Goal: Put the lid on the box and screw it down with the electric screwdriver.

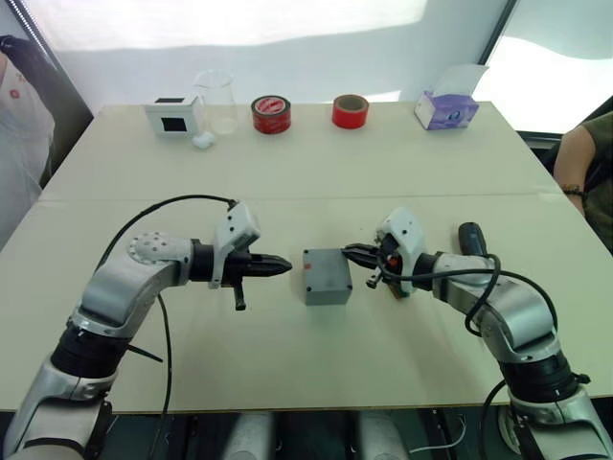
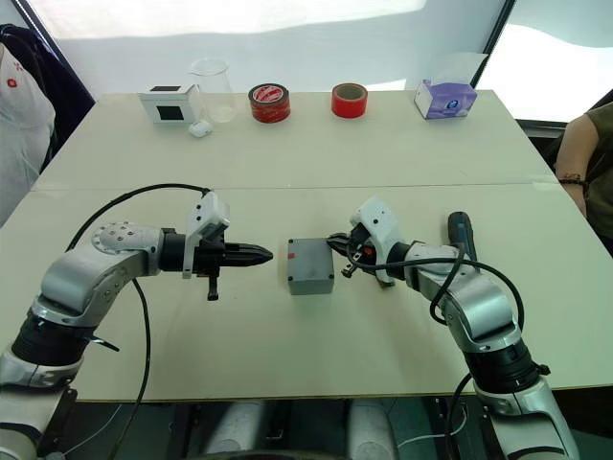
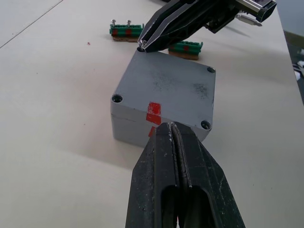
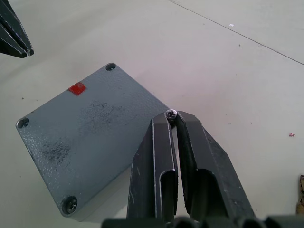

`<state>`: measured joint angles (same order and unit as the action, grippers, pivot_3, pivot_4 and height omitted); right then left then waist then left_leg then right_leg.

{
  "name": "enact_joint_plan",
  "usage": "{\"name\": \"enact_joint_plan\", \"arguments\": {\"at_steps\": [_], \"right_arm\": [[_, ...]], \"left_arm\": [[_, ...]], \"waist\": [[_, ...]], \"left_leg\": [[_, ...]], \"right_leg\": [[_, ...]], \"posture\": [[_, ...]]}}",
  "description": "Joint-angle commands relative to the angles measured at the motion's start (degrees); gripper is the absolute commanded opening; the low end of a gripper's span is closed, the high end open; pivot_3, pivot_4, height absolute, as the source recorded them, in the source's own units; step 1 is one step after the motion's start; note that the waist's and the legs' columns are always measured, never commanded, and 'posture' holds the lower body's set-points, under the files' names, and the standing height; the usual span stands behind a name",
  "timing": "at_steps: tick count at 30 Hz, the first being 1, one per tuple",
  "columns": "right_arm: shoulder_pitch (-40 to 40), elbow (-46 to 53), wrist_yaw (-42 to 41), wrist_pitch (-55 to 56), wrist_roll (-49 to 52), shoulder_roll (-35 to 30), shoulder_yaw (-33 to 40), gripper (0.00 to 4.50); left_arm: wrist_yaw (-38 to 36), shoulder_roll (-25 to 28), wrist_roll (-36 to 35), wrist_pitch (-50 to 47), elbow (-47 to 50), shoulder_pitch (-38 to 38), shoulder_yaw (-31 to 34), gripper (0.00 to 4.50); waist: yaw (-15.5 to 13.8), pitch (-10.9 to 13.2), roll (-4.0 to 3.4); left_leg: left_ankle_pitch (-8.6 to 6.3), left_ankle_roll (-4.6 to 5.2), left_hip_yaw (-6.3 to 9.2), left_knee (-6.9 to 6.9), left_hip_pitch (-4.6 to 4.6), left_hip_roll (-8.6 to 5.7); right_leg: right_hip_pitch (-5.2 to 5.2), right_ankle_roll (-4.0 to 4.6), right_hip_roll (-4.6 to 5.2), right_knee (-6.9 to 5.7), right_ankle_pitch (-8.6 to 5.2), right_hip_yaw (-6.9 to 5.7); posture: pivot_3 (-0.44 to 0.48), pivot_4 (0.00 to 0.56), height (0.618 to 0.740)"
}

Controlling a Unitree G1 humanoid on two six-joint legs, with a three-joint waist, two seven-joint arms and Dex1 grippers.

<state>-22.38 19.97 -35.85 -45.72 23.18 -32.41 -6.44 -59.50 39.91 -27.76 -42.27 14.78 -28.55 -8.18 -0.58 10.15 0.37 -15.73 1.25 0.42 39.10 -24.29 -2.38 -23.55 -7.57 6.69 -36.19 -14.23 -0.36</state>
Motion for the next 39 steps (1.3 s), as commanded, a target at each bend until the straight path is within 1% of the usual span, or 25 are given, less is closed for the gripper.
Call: {"name": "enact_joint_plan", "arguments": {"at_steps": [1, 2, 3, 4, 5, 7, 8, 9, 12, 14, 16, 18, 19, 21, 22, 25, 28, 30, 34, 36, 39], "right_arm": [[-0.3, 0.4, -0.5, 1.0, -0.4, -0.1, 0.2, 0.70], [-0.2, 0.5, -0.5, 1.0, -0.5, 0.0, 0.4, 0.94], [-0.2, 0.5, -0.6, 0.9, -0.5, -0.1, 0.5, 1.34], [-0.2, 0.4, -0.8, 0.8, -0.5, -0.2, 0.7, 1.92], [-0.4, 0.4, -0.8, 0.6, -0.5, -0.4, 0.9, 2.17], [-1.2, 0.4, -1.0, -0.2, 0.0, -0.9, 1.9, 2.83], [-1.7, 0.5, -1.2, -0.8, 0.4, -1.2, 2.5, 3.35], [-2.4, 0.6, -1.2, -1.6, 1.0, -1.5, 3.4, 3.59], [-4.5, 1.5, -1.0, -7.1, 5.8, -1.9, 9.2, 3.59], [-7.3, 1.3, -1.8, -15.6, 11.2, -4.8, 15.5, 3.59], [-9.9, 0.5, -2.5, -23.5, 15.2, -8.4, 19.4, 3.59], [-14.4, -2.8, -4.3, -30.8, 16.7, -15.4, 20.9, 4.21], [-20.2, -8.3, -4.7, -37.9, 16.2, -20.9, 19.5, 4.33], [-27.2, -16.7, -4.6, -45.4, 15.7, -28.1, 15.6, 4.42], [-29.0, -19.8, -4.6, -46.8, 15.8, -30.6, 13.5, 4.42], [-29.8, -26.9, -4.4, -46.8, 13.6, -36.1, 4.1, 4.42], [-30.9, -32.6, -5.9, -46.8, 13.8, -38.3, -3.0, 4.42], [-32.3, -34.8, -7.6, -46.8, 15.2, -38.3, -6.3, 4.42], [-34.4, -36.9, -8.3, -46.8, 14.7, -37.1, -10.2, 4.42], [-34.0, -36.7, -8.0, -46.7, 12.4, -36.0, -12.2, 4.42], [-33.4, -36.1, -9.2, -46.7, 11.5, -35.7, -13.8, 4.42]], "left_arm": [[0.2, 0.4, -0.9, -0.3, 2.0, -0.8, 1.2, 0.00], [0.2, 0.5, -1.5, -0.8, 2.5, -0.7, 1.6, 0.00], [0.3, 0.5, -2.1, -1.3, 3.0, -0.7, 1.9, 0.00], [0.4, 0.5, -2.5, -1.6, 3.4, -0.7, 2.2, 0.00], [0.5, 0.4, -2.7, -1.9, 3.6, -0.9, 2.3, 0.00], [0.7, 0.1, -3.0, -2.0, 3.8, -1.2, 2.3, 0.00], [0.8, -0.1, -3.2, -2.1, 3.9, -1.4, 2.3, 0.00], [0.8, -0.2, -3.5, -2.4, 4.1, -1.6, 2.2, 0.00], [0.0, 0.0, -5.7, -3.4, 5.4, -2.1, 2.8, 0.00], [-1.0, 0.7, -7.7, -4.1, 6.5, -2.8, 3.5, 0.00], [-2.1, 1.7, -8.4, -4.1, 6.9, -3.4, 3.7, 0.00], [-4.6, 3.4, -9.2, -3.5, 7.2, -3.6, 3.5, 0.00], [-7.6, 5.4, -8.9, -2.2, 7.2, -3.4, 3.0, 0.00], [-11.0, 8.0, -8.1, -0.3, 7.3, -3.1, 2.0, 0.00], [-11.9, 8.6, -7.6, 0.3, 7.5, -3.1, 1.5, 0.00], [-13.0, 8.8, -6.9, 2.0, 7.6, -3.0, 0.5, 0.00], [-13.3, 8.7, -6.0, 3.5, 8.1, -2.5, -0.5, 0.00], [-13.4, 8.8, -5.2, 4.3, 8.3, -2.1, -1.0, 0.00], [-12.6, 8.6, -4.9, 4.4, 8.9, -1.8, -1.3, 0.00], [-11.7, 8.9, -5.1, 3.9, 9.9, -1.2, -0.8, 0.00], [-10.5, 9.8, -5.1, 3.4, 11.8, 0.3, -0.4, 0.00]], "waist": [[0.0, 0.0, 0.00], [0.0, 0.0, 0.00], [0.0, 0.0, 0.00], [0.0, 0.0, 0.00], [0.0, 0.0, 0.00], [0.0, 0.0, 0.00], [0.0, 0.0, 0.00], [0.0, 0.0, 0.00], [0.0, 0.0, 0.00], [-0.1, 0.0, -0.02], [-0.2, 0.0, -0.04], [-0.1, 0.1, -0.11], [0.0, 0.1, -0.12], [0.2, 0.2, -0.30], [0.3, 0.2, -0.32], [0.2, 0.1, -0.21], [0.5, 0.2, -0.26], [0.9, 0.2, -0.33], [1.3, 0.2, -0.35], [1.3, 0.2, -0.35], [1.3, 0.2, -0.35]], "left_leg": [[0.00, 0.00, 0.00, 0.00, 0.00, 0.00], [0.00, 0.00, 0.00, 0.00, 0.00, 0.00], [0.00, 0.00, 0.00, 0.00, 0.00, 0.00], [0.00, 0.00, 0.00, 0.00, 0.00, 0.00], [0.00, 0.00, 0.00, 0.00, 0.00, 0.00], [0.00, 0.00, 0.00, 0.00, 0.00, 0.00], [0.00, 0.00, 0.00, 0.00, 0.00, 0.00], [0.00, 0.00, 0.00, 0.00, 0.00, 0.00], [0.00, 0.00, 0.00, 0.00, 0.00, 0.00], [0.00, 0.00, 0.01, 0.00, 0.00, 0.00], [0.00, 0.00, 0.01, 0.00, -0.03, -0.01], [0.00, 0.01, 0.01, 0.00, -0.03, -0.01], [-0.01, 0.01, 0.00, -0.02, -0.03, -0.01], [-0.01, 0.02, -0.08, -0.08, -0.03, 0.01], [-0.01, 0.02, -0.13, -0.13, -0.03, 0.01], [-0.02, 0.02, -0.07, -0.28, -0.03, 0.07], [-0.03, 0.04, -0.17, -0.23, -0.09, 0.03], [-0.05, 0.07, -0.26, -0.17, -0.10, 0.00], [-0.07, 0.11, -0.25, -0.18, -0.15, 0.01], [-0.07, 0.11, -0.25, -0.18, -0.16, 0.03], [-0.07, 0.11, -0.25, -0.18, -0.16, 0.03]], "right_leg": [[0.00, 0.00, 0.00, 0.00, 0.00, 0.00], [0.00, 0.00, 0.00, 0.00, 0.00, 0.00], [0.00, 0.00, 0.00, 0.00, 0.00, 0.00], [0.00, 0.00, 0.00, 0.00, 0.00, 0.00], [0.00, 0.00, 0.00, 0.00, 0.00, 0.00], [0.00, 0.00, 0.00, 0.00, 0.00, 0.00], [0.00, 0.00, 0.00, 0.00, 0.00, 0.00], [0.00, 0.00, 0.00, 0.00, 0.00, 0.00], [0.00, 0.00, 0.00, 0.00, 0.00, 0.00], [0.00, 0.00, 0.01, 0.00, 0.00, 0.00], [0.00, 0.00, 0.05, 0.02, 0.00, 0.00], [0.00, 0.01, 0.05, 0.03, 0.00, 0.00], [-0.01, 0.02, 0.06, 0.05, 0.00, 0.00], [-0.07, 0.05, 0.08, 0.07, 0.00, 0.02], [-0.12, 0.17, 0.10, 0.09, -0.04, 0.04], [-0.09, 0.29, 0.06, 0.24, -0.11, 0.00], [-0.09, 0.28, 0.12, 0.27, -0.10, 0.04], [-0.13, 0.16, 0.15, 0.23, -0.04, 0.10], [-0.24, 0.06, 0.12, 0.15, 0.01, 0.09], [-0.26, 0.05, 0.10, 0.15, 0.01, 0.09], [-0.26, 0.05, 0.09, 0.14, 0.01, 0.09]], "posture": [[0.000, 0.150, 0.740], [0.000, 0.150, 0.740], [0.000, 0.150, 0.740], [0.000, 0.150, 0.740], [0.000, 0.150, 0.740], [0.000, 0.150, 0.740], [0.000, 0.150, 0.740], [0.000, 0.150, 0.740], [0.000, 0.150, 0.740], [0.000, 0.150, 0.740], [0.000, 0.150, 0.740], [0.000, 0.150, 0.740], [0.000, 0.150, 0.740], [0.000, 0.150, 0.740], [0.000, 0.150, 0.740], [0.000, 0.150, 0.740], [0.000, 0.150, 0.740], [0.000, 0.150, 0.740], [0.000, 0.150, 0.740], [0.000, 0.150, 0.740], [0.000, 0.150, 0.740]]}}
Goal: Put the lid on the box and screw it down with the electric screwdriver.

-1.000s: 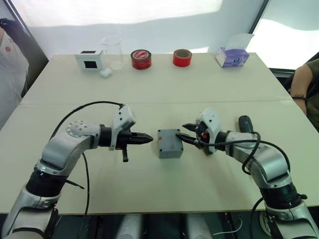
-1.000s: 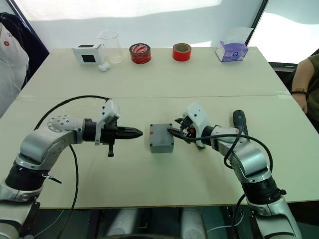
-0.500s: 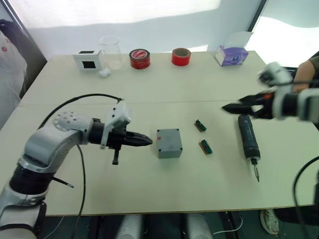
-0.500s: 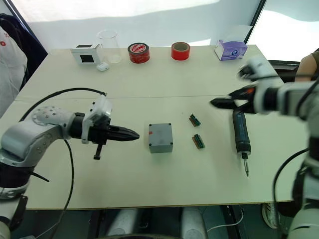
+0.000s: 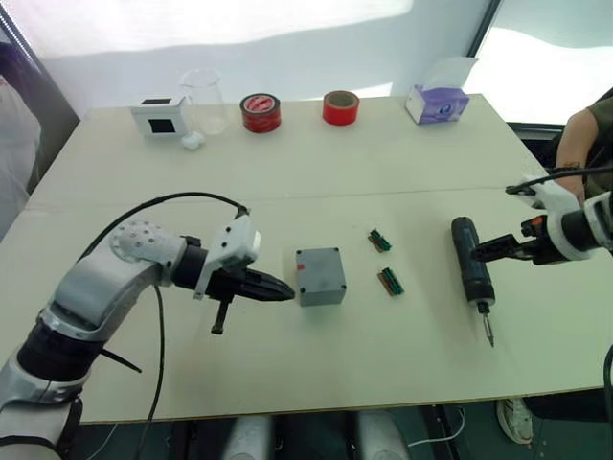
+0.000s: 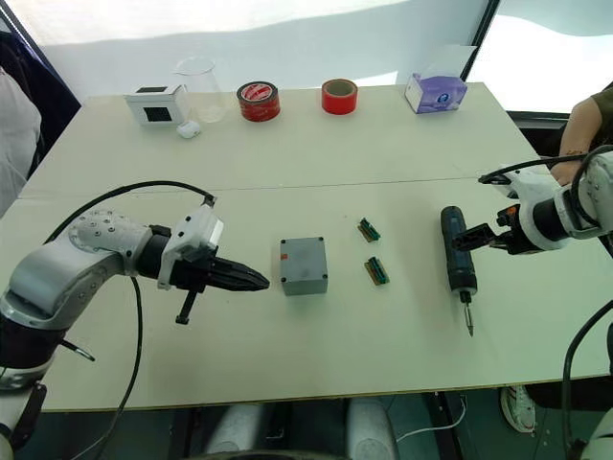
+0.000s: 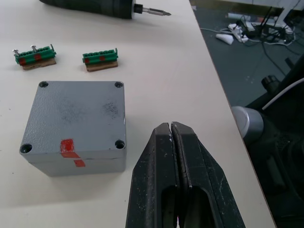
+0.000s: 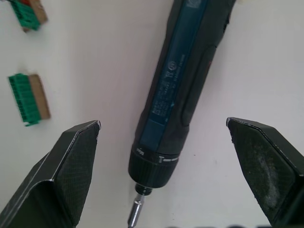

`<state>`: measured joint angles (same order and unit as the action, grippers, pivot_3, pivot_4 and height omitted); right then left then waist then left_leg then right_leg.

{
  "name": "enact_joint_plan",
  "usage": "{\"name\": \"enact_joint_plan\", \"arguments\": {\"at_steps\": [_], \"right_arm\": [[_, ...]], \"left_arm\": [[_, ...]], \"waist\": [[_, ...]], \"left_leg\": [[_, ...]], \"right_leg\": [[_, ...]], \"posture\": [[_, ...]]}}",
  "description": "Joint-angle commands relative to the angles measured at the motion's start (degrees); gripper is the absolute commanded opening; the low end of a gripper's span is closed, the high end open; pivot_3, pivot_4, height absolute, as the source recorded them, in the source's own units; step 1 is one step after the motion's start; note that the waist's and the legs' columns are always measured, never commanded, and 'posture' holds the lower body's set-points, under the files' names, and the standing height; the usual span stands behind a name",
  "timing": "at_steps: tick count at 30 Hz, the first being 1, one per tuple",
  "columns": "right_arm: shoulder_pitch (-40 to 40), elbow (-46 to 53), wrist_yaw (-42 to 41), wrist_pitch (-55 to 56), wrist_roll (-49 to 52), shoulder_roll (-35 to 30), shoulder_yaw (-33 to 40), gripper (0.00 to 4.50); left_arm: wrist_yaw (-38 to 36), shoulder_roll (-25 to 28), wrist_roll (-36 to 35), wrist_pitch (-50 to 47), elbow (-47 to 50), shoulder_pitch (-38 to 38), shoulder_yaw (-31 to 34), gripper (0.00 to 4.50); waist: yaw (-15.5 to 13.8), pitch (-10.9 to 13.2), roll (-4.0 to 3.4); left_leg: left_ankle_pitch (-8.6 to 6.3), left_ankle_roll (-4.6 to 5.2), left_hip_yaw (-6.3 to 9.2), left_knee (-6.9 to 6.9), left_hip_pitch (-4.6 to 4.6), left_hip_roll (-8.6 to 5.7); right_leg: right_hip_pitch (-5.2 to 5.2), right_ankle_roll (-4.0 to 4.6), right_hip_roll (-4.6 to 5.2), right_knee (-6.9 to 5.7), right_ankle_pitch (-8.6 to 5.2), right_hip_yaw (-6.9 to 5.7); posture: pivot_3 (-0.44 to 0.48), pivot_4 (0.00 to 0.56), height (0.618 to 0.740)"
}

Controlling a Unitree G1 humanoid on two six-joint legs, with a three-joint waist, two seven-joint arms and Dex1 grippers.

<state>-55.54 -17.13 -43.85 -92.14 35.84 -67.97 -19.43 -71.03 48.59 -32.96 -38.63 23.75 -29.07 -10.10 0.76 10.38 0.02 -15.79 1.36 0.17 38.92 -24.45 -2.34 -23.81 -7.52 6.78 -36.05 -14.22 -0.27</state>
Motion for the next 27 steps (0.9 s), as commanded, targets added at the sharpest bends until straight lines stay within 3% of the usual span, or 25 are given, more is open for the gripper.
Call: {"name": "enact_joint_plan", "arguments": {"at_steps": [1, 16, 19, 24, 27], "right_arm": [[-0.3, 0.8, -1.4, -0.3, -1.5, 0.0, -1.2, 4.42], [-1.0, -6.1, -8.7, 5.4, -9.6, 6.2, -11.1, 4.42], [-0.4, -6.6, -10.0, 5.8, -10.8, 6.5, -12.1, 3.73], [2.4, -3.6, -11.7, 7.4, -11.9, 6.3, -12.0, 2.02], [2.2, -5.5, -10.5, 7.8, -13.1, 7.7, -9.3, 1.85]], "left_arm": [[1.3, 1.2, 0.2, -0.3, 3.1, 1.0, 1.5, 0.00], [5.4, 0.9, -0.3, -1.4, 3.8, 2.2, 2.2, 0.00], [5.7, 0.9, -0.5, -1.6, 3.8, 2.0, 2.2, 0.00], [6.0, 1.4, -0.9, -1.9, 3.8, 2.4, 3.1, 0.00], [6.1, 1.2, -0.7, -1.9, 2.9, 2.2, 3.4, 0.00]], "waist": [[0.0, 0.0, 0.00], [-0.1, 0.0, 0.02], [-0.1, 0.0, 0.02], [0.0, 0.0, 0.04], [0.0, -0.1, 0.09]], "left_leg": [[0.00, 0.00, 0.00, 0.00, 0.00, 0.00], [0.00, 0.00, 0.03, 0.07, 0.00, -0.02], [0.00, 0.00, 0.05, 0.09, 0.00, -0.03], [0.00, 0.00, 0.07, 0.09, 0.01, -0.01], [0.00, 0.00, 0.07, 0.09, 0.04, 0.00]], "right_leg": [[0.00, 0.00, 0.00, 0.00, 0.00, 0.00], [0.03, -0.01, -0.02, -0.06, 0.00, -0.01], [0.05, -0.01, -0.02, -0.05, 0.00, -0.01], [0.05, -0.01, -0.06, -0.05, 0.00, -0.02], [0.08, -0.01, -0.07, -0.05, 0.00, -0.02]], "posture": [[0.000, 0.150, 0.740], [0.000, 0.150, 0.740], [0.000, 0.150, 0.740], [0.000, 0.150, 0.740], [0.000, 0.150, 0.740]]}}
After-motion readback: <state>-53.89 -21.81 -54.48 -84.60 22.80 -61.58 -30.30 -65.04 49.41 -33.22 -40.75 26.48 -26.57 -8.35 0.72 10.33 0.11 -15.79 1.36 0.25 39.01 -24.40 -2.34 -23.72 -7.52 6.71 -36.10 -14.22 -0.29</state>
